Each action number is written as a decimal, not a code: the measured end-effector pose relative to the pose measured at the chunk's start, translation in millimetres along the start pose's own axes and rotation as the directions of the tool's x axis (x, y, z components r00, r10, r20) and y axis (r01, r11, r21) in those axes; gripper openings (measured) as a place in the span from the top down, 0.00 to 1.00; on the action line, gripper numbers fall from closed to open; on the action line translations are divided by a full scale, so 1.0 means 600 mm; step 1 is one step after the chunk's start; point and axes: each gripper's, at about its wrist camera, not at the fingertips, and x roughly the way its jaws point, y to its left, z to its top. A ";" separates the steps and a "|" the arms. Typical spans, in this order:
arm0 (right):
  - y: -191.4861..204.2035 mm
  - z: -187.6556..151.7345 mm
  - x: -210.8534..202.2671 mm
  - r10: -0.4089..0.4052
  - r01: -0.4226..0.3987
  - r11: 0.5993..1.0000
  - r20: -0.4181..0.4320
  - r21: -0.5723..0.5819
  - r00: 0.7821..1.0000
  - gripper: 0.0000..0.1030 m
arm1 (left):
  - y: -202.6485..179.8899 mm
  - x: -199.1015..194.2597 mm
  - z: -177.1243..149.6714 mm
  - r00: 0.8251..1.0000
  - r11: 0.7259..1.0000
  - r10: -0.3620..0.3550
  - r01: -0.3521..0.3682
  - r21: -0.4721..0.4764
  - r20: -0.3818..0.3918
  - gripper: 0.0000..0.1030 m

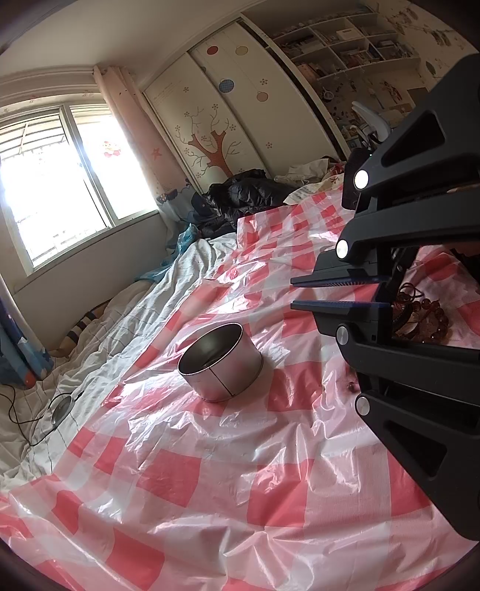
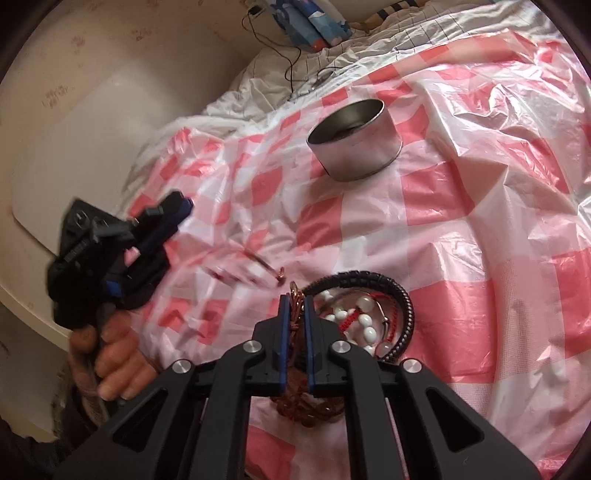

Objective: Organize jewelry

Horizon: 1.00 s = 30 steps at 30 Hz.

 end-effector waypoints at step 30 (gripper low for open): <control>-0.041 0.022 -0.077 0.307 -0.342 0.929 0.216 0.144 0.927 0.93 | -0.021 0.103 -0.068 0.816 0.777 0.565 -0.475 0.414 -0.124 1.00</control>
